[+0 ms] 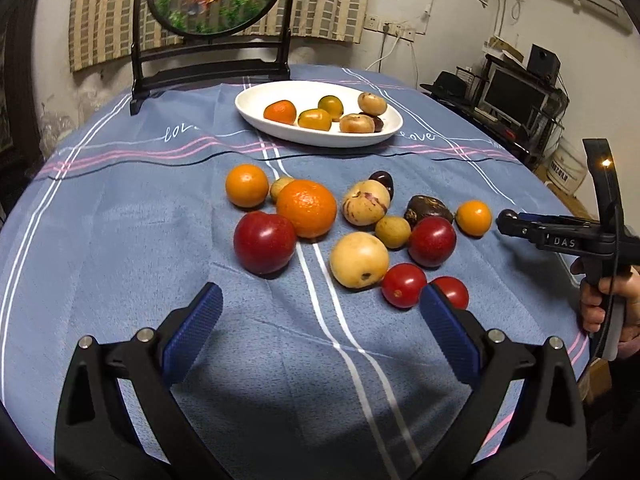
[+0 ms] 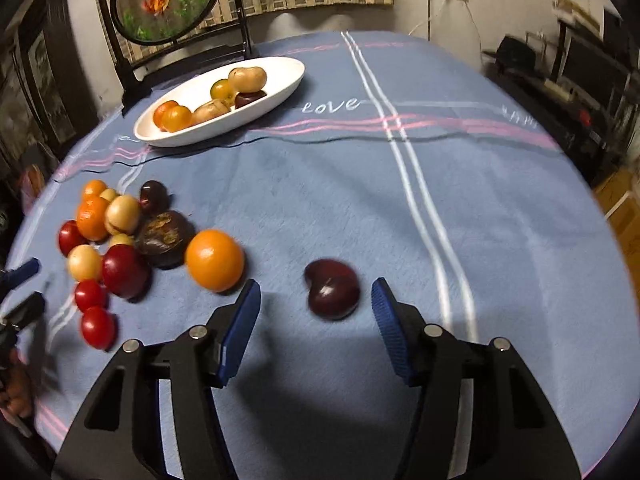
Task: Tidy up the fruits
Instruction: 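Close the right tool around a dark red plum, then carry the dark red plum onto the white plate and open the right tool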
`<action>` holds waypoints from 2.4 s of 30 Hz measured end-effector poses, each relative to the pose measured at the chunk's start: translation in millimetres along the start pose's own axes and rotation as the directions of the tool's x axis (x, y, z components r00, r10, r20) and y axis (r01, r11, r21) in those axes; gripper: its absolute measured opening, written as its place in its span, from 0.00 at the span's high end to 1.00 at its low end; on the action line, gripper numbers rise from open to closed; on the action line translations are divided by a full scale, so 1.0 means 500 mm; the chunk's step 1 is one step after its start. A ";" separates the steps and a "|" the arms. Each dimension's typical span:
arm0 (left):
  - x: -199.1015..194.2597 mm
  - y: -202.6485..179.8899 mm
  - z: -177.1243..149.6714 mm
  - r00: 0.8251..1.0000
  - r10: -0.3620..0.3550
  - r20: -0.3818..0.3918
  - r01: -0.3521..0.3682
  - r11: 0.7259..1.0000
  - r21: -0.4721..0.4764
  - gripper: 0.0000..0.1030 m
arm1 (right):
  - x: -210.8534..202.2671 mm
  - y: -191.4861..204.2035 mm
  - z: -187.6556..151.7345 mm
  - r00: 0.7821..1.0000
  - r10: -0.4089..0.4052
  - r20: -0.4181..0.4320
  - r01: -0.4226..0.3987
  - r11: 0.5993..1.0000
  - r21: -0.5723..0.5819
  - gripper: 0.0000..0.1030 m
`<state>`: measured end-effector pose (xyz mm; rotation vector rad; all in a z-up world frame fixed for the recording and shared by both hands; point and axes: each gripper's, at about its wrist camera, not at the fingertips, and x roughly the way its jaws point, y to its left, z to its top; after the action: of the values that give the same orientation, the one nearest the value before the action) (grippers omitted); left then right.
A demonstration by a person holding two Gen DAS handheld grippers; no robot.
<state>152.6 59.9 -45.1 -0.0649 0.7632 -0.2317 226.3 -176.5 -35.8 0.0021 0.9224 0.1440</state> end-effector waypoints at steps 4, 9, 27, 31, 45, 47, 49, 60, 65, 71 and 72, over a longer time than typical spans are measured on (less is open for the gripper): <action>0.003 0.011 0.003 1.000 -0.018 -0.006 0.018 0.999 -0.038 0.02 | 0.016 0.004 0.007 0.999 -0.028 -0.030 0.027 0.999 -0.034 0.50; 0.008 0.024 0.004 0.999 -0.032 -0.015 0.031 0.997 -0.077 0.02 | 0.021 -0.001 0.007 0.998 -0.036 -0.041 0.034 0.999 -0.042 0.72; 0.065 0.079 0.062 0.997 -0.004 -0.079 -0.002 0.998 -0.069 0.36 | -0.041 -0.002 -0.036 0.969 0.217 0.115 -0.230 0.966 0.114 0.72; 0.071 0.059 0.077 0.996 0.066 -0.067 -0.063 0.997 0.045 0.37 | -0.046 -0.001 -0.039 0.969 0.218 0.120 -0.231 0.967 0.109 0.72; 0.110 0.056 0.074 0.986 0.043 -0.161 -0.029 0.996 0.088 0.52 | -0.046 -0.006 -0.044 0.968 0.218 0.123 -0.232 0.966 0.117 0.72; 0.112 0.056 0.074 0.986 0.039 -0.164 -0.025 0.996 0.088 0.52 | -0.046 -0.006 -0.043 0.968 0.220 0.123 -0.234 0.965 0.116 0.72; 0.114 0.057 0.074 0.985 0.038 -0.168 -0.024 0.996 0.085 0.52 | -0.045 -0.005 -0.043 0.968 0.219 0.122 -0.233 0.966 0.116 0.72; 0.110 0.058 0.076 0.987 0.043 -0.154 -0.030 0.996 0.088 0.59 | -0.052 -0.003 -0.041 0.966 0.222 0.136 -0.237 0.965 0.111 0.72; 0.087 0.061 0.103 0.993 0.030 -0.111 -0.021 0.997 0.080 0.59 | -0.058 0.002 -0.006 0.955 0.249 0.163 -0.267 0.958 0.102 0.72; 0.073 0.052 0.200 0.998 -0.046 -0.051 0.048 0.998 0.051 0.59 | -0.048 0.048 0.101 0.941 0.275 0.195 -0.283 0.959 0.016 0.72; 0.080 0.048 0.223 0.998 -0.048 -0.043 0.050 0.997 0.054 0.59 | -0.039 0.063 0.133 0.938 0.282 0.204 -0.286 0.958 -0.009 0.72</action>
<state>262.3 70.9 5.0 -0.0271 0.7974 -0.3014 263.8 -143.9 21.7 0.1677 0.7143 0.3960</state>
